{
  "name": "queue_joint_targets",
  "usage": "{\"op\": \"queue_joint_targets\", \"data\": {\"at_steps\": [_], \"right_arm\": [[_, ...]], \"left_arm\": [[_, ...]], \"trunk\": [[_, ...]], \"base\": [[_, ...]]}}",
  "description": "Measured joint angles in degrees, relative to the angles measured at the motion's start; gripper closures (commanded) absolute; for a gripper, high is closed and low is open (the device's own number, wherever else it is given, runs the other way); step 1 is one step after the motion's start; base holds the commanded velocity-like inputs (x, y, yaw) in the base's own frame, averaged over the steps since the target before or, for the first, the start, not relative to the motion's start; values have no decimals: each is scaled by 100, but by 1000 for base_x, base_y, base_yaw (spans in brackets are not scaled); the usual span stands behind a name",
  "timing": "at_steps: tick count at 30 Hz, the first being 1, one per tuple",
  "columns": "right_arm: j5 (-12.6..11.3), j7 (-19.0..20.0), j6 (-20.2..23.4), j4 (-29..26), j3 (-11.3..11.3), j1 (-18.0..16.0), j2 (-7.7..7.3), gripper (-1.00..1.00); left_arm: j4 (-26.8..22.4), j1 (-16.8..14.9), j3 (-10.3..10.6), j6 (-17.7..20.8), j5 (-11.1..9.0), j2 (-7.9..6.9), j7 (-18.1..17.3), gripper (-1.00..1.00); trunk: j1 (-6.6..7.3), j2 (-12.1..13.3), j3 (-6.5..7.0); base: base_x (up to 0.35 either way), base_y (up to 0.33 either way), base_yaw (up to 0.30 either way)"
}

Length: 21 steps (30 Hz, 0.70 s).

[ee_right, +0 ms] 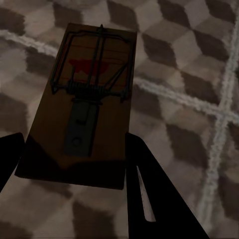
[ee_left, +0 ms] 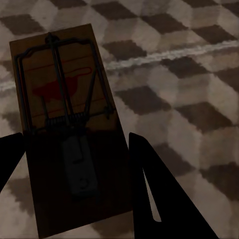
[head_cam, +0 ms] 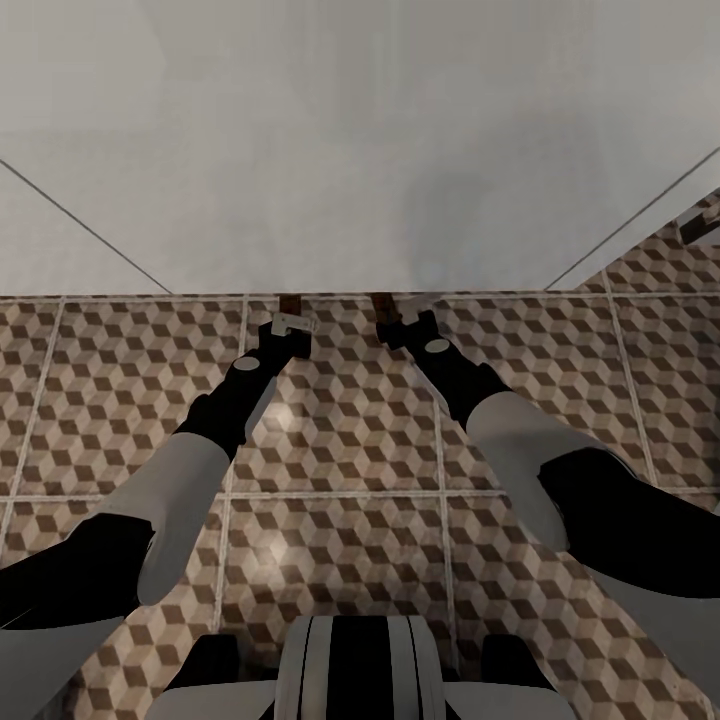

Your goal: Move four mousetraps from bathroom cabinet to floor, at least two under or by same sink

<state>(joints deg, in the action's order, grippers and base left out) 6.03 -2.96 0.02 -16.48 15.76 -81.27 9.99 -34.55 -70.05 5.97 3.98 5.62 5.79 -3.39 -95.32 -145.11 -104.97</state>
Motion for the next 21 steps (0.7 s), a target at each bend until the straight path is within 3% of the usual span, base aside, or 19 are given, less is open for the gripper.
{"op": "queue_joint_targets", "data": {"at_steps": [21], "right_arm": [[-87, 7, -35, 53, 0, 0, 0, 100]], "left_arm": [[60, 5, 0, -6, 0, 0, 0, 100]], "trunk": [[0, 0, 0]], "base": [[0, 0, 0]]}}
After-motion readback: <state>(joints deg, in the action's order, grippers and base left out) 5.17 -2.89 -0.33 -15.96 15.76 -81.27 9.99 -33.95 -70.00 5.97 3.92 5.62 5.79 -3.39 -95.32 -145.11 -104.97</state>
